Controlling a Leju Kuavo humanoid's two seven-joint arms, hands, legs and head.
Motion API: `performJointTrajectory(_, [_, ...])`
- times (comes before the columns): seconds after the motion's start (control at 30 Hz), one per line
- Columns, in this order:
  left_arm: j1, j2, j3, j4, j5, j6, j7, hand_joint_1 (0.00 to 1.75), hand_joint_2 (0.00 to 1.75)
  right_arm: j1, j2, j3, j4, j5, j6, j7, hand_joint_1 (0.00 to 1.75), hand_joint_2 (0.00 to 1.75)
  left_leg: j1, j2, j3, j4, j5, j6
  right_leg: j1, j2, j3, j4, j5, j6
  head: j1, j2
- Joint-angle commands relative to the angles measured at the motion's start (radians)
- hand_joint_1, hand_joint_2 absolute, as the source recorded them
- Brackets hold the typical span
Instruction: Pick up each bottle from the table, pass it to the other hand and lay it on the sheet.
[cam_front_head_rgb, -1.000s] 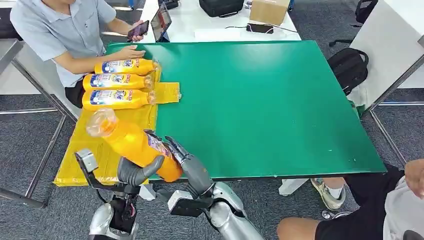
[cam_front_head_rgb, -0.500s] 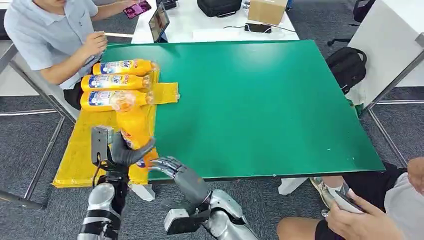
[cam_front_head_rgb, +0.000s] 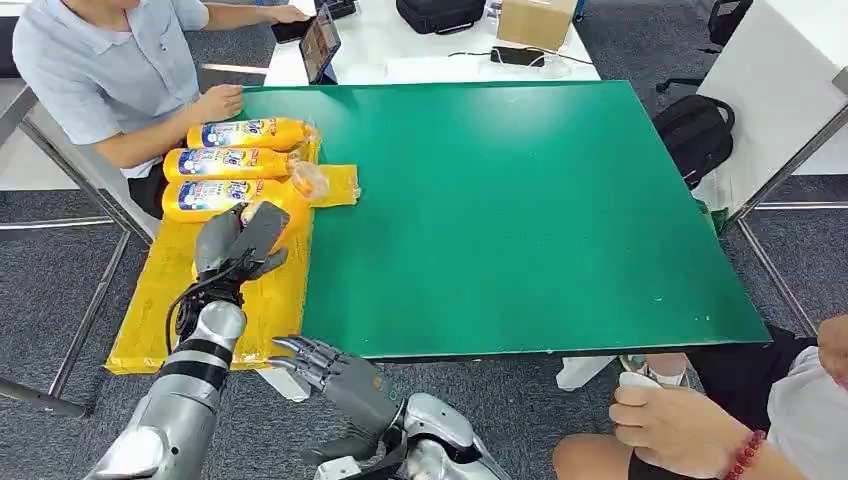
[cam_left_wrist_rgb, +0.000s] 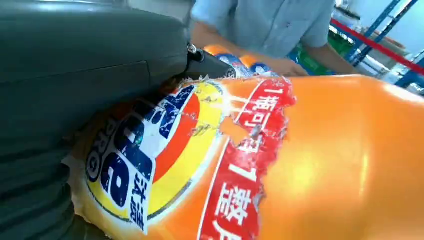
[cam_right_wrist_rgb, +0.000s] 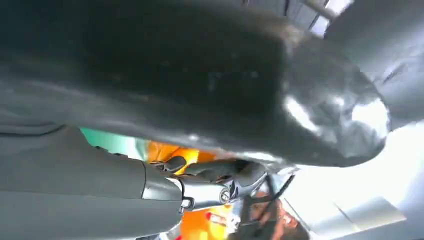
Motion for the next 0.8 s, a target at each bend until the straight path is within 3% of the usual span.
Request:
performJointTrajectory(0.03, [-0.173,0.097,-0.181,0.455,-0.343,-0.074,0.167,1.75,1.75,0.024,-0.017,0.058,0.052,-0.045,0.028,-0.035,0.00,0.00,0.001,-0.003,0.003,-0.001,0.000,-0.001,0.001,-0.003,0.004,-0.001,-0.001,-0.001,0.000,0.000])
performJointTrajectory(0.63, [-0.173,0.110,-0.102,0.526,-0.320,-0.196,0.227,1.75,1.75,-0.007,-0.015,0.103,0.103,-0.096,0.024,-0.035,0.00,0.00,0.001,0.002,0.005,-0.002,0.000,-0.001,0.001,0.002,0.005,-0.002,0.000,-0.002,0.000,0.000])
performJointTrajectory(0.67, [-0.173,0.108,-0.094,0.525,-0.314,-0.198,0.223,1.54,1.75,-0.008,-0.015,0.105,0.105,-0.096,0.024,-0.035,0.00,0.00,0.001,0.001,0.004,-0.002,0.000,-0.001,0.001,0.001,0.004,-0.001,0.000,-0.002,0.000,0.000])
performJointTrajectory(0.7, [-0.173,0.105,-0.076,0.523,-0.297,-0.198,0.203,1.08,1.75,-0.009,-0.015,0.107,0.110,-0.097,0.023,-0.035,0.00,0.00,0.000,0.001,0.004,-0.001,0.000,-0.001,0.001,0.001,0.004,-0.001,0.000,-0.001,0.000,0.000])
performJointTrajectory(0.73, [-0.176,0.098,-0.040,0.523,-0.259,-0.214,0.168,0.26,1.75,-0.011,-0.015,0.109,0.117,-0.098,0.022,-0.035,0.00,0.00,0.001,0.001,0.005,-0.002,-0.001,-0.001,0.001,0.001,0.006,-0.002,0.000,-0.002,0.000,0.000])
performJointTrajectory(0.77, [-0.178,0.096,-0.029,0.524,-0.248,-0.219,0.157,0.26,1.75,-0.011,-0.016,0.110,0.118,-0.099,0.020,-0.035,0.00,0.00,0.001,0.001,0.005,-0.002,0.000,-0.001,0.001,0.001,0.005,-0.001,0.000,-0.001,0.000,0.000])
performJointTrajectory(0.8, [-0.182,0.090,0.001,0.522,-0.216,-0.234,0.122,0.00,1.75,-0.014,-0.017,0.116,0.126,-0.104,0.015,-0.035,0.00,0.00,0.002,0.002,0.007,-0.002,0.000,-0.001,0.002,0.001,0.007,-0.003,0.000,-0.002,0.000,0.000])
